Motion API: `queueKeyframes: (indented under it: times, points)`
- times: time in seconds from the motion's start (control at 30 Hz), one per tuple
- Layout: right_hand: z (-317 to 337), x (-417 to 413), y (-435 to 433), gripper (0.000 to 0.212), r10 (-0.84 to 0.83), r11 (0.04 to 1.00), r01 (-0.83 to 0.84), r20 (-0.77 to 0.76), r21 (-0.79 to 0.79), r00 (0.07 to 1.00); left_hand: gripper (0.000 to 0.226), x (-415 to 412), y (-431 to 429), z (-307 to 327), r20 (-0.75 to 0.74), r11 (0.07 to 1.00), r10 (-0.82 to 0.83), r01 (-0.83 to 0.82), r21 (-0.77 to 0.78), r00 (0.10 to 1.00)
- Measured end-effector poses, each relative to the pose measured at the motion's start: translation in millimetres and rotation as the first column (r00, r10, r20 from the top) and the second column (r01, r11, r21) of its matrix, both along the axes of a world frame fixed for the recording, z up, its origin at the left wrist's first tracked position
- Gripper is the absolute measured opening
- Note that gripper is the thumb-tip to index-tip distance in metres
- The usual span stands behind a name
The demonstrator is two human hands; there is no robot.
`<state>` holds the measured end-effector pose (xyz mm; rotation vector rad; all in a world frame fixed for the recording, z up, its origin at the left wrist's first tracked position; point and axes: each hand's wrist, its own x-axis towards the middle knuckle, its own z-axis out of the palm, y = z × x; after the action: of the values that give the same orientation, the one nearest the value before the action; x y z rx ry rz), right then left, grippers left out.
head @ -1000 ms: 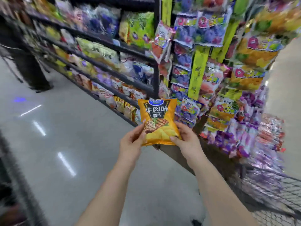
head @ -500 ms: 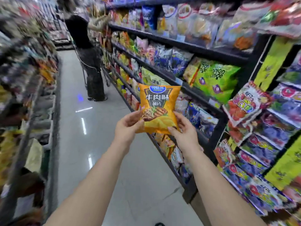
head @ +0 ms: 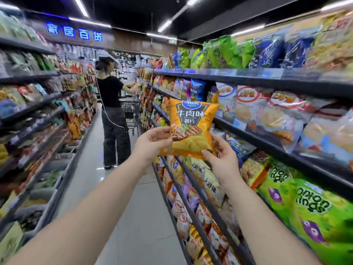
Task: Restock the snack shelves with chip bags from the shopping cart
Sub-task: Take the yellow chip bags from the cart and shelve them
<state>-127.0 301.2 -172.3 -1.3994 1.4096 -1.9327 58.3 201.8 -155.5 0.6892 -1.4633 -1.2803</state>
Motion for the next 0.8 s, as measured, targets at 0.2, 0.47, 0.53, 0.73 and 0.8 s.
queueKeyframes:
  times: [0.2,0.47,0.53,0.73,0.8]
  points:
    - [25.9,-25.7,-108.8,0.058,-0.088,0.996,0.086,-0.084,-0.028,0.993,0.055,-28.6,-110.1,31.7,0.040,0.995,-0.065,0.068,-0.074,0.997]
    - [51.4,-36.0,-247.0,0.056,-0.243,0.969,0.235,-0.108,-0.076,0.964,0.051,-53.8,-262.5,57.1,0.031,0.978,-0.102,0.106,-0.182,0.994]
    - [61.3,-33.9,-278.6,0.057,-0.268,0.962,0.260,-0.091,-0.085,0.959,0.052,-54.9,-295.2,67.4,0.046,0.970,-0.143,0.149,-0.193,0.989]
    - [78.9,-36.0,-360.7,0.060,-0.341,0.940,0.336,-0.091,-0.059,0.936,0.062,-70.7,-399.4,80.3,0.061,0.944,-0.261,0.268,-0.194,0.963]
    - [76.1,-41.5,-380.9,0.061,-0.388,0.922,0.386,-0.094,-0.042,0.917,0.063,-84.5,-427.1,77.7,0.066,0.934,-0.300,0.307,-0.184,0.952]
